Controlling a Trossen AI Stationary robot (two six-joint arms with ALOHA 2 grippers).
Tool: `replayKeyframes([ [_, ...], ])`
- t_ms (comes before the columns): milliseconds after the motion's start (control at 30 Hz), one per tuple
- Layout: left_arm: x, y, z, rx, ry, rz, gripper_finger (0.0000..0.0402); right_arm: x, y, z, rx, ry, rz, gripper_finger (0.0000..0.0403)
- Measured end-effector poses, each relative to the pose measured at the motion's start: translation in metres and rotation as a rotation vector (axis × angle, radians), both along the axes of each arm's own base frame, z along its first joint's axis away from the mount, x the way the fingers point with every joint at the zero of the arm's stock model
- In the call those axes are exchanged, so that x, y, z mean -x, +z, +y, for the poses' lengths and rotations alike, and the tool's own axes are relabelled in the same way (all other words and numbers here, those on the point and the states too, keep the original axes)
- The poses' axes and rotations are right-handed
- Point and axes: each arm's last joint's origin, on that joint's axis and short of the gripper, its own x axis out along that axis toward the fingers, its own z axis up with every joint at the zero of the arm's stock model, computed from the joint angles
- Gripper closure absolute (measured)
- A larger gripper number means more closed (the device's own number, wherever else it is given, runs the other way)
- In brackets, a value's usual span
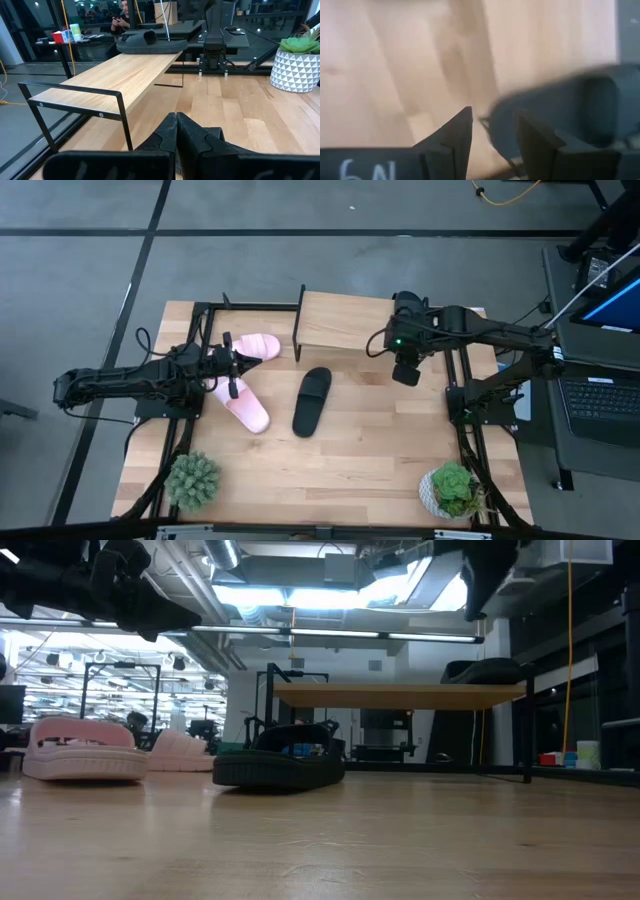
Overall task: Pick and place slides into the shelf
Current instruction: Put the black slides on the shelf
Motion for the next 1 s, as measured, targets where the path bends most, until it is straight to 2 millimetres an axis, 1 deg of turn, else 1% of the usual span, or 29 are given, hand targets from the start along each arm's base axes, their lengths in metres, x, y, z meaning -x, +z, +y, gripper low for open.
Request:
replayKeyframes([
  [67, 0.000, 0.000, 0.000, 0.000, 0.000, 0.000, 0.0401, -0.005, 0.000, 0.004, -0.040, 0.031, -0.049, 0.0257],
  [167, 0.000, 0.000, 0.000, -0.001, 0.000, 0.000, 0.0401, -0.015, -0.003, 0.013, -0.040, 0.083, -0.123, 0.0257],
  [267, 0.000, 0.000, 0.000, -0.022, -0.002, 0.006, 0.0401, -0.025, -0.012, 0.023, -0.023, 0.162, -0.169, 0.0257],
  [400, 0.000, 0.000, 0.000, -0.074, -0.008, 0.020, 0.0401, -0.036, -0.026, 0.037, -0.018, 0.216, -0.253, 0.0257],
  [600, 0.000, 0.000, 0.000, -0.107, -0.019, 0.028, 0.0401, -0.045, -0.050, 0.057, -0.008, 0.315, -0.314, 0.0257],
  [667, 0.000, 0.000, -0.001, -0.105, -0.047, 0.026, 0.0401, -0.047, -0.055, 0.062, -0.009, 0.324, -0.333, 0.0257],
  [800, -0.001, 0.000, -0.004, -0.095, -0.158, 0.018, 0.0401, -0.048, -0.060, 0.071, 0.058, 0.321, -0.346, 0.0257],
  [867, -0.001, 0.000, -0.006, -0.091, -0.212, 0.013, 0.0401, -0.051, -0.060, 0.076, 0.094, 0.326, -0.366, 0.0257],
  [1000, -0.001, 0.000, -0.007, -0.085, -0.271, 0.008, 0.0401, -0.060, -0.068, 0.087, 0.131, 0.367, -0.365, 0.0258],
])
